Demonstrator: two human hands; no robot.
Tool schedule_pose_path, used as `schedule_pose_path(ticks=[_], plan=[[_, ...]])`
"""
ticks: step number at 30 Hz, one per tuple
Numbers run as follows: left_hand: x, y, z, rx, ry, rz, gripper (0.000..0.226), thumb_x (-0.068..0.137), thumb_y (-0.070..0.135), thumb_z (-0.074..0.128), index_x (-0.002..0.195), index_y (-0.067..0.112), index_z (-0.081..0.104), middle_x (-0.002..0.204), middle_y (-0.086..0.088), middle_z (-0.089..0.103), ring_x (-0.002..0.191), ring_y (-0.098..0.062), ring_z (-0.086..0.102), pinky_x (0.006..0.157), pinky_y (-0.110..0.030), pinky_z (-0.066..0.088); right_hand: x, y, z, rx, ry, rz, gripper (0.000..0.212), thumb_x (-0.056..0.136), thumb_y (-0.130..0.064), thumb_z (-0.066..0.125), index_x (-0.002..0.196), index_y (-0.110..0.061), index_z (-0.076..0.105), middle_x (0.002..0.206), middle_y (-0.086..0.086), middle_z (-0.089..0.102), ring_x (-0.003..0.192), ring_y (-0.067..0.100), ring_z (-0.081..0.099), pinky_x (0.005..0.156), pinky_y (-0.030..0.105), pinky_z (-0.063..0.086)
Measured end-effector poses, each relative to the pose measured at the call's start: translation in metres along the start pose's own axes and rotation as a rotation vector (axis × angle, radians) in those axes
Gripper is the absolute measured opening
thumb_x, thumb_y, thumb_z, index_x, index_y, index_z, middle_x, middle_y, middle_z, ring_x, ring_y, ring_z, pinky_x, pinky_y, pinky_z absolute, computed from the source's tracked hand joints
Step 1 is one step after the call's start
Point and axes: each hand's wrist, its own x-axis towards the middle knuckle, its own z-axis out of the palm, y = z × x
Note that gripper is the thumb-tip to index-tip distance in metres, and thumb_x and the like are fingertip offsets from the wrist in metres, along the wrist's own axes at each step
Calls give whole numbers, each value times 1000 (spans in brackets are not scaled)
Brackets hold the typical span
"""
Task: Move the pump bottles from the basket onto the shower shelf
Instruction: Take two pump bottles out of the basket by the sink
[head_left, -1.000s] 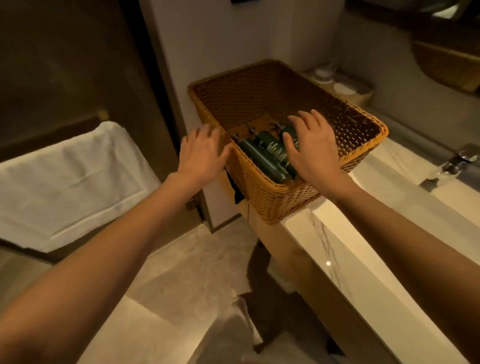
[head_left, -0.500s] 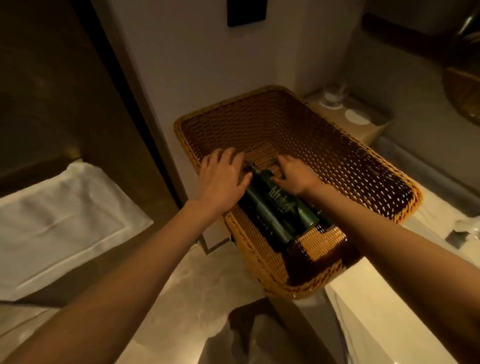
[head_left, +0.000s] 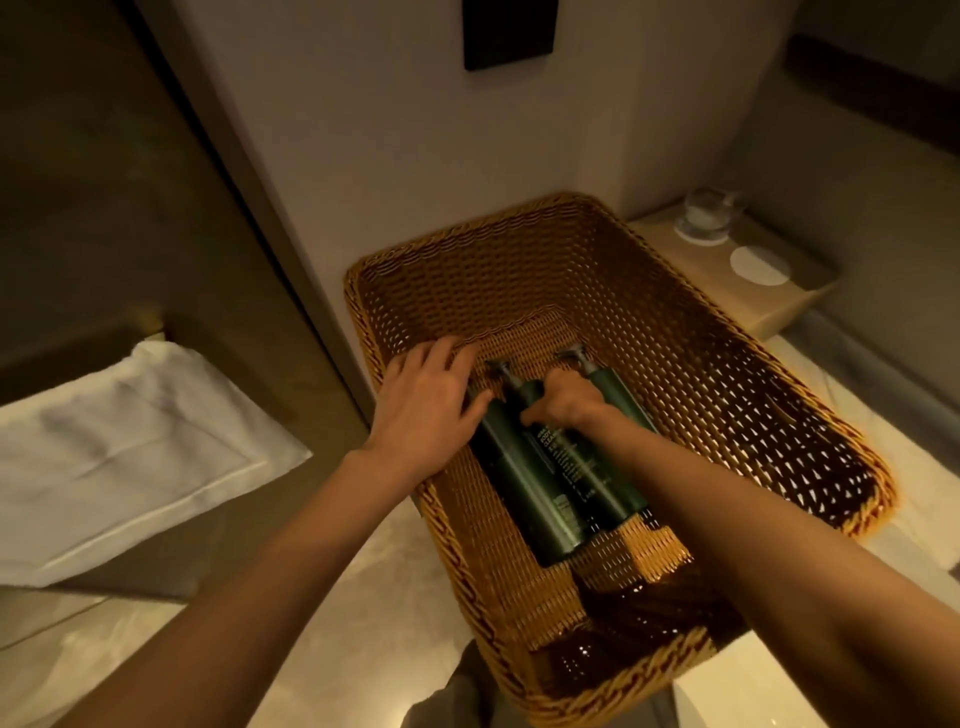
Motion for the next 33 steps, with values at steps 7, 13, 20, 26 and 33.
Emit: schedule_pose_path(ticks=[7,13,20,26,33], plan=[[10,18,-7,-162,-344,-156,44,91,51,43,121,21,54,122,-4,54,111,-26,54,91,-39,45,-12,5,-33,231,135,-98,50,65,-35,80,105,-15,58,98,5,64,83,20,62,77,40,55],[33,49,12,-542,-650,-460,56,89,37,57,135,10,43,134,-10,47,120,-27,48,87,-27,39,-55,22,-61,375,301,-258,63,63,-24,83,119,-15,56,103,-1,62,92,15,59,77,30,48],[56,61,38,-881,-652,-972,68,84,17,66,140,6,29,138,-22,42,124,-38,45,98,-46,44,-79,38,-81,543,453,-328,68,66,-22,82,127,-15,51,112,-2,58,99,10,52,83,27,42],[60,77,66,-993,-430,-1058,67,74,8,74,131,9,39,125,-22,52,108,-36,58,90,-43,51,-74,54,-84,609,437,-320,68,66,-21,83,126,-16,52,104,-9,54,96,6,49,75,17,37],[57,79,78,-1050,-269,-1095,63,71,17,78,122,8,44,121,-21,57,104,-35,60,89,-46,53,-70,53,-89,676,428,-327,68,65,-21,82,126,-17,52,106,-9,56,97,7,52,77,21,40]])
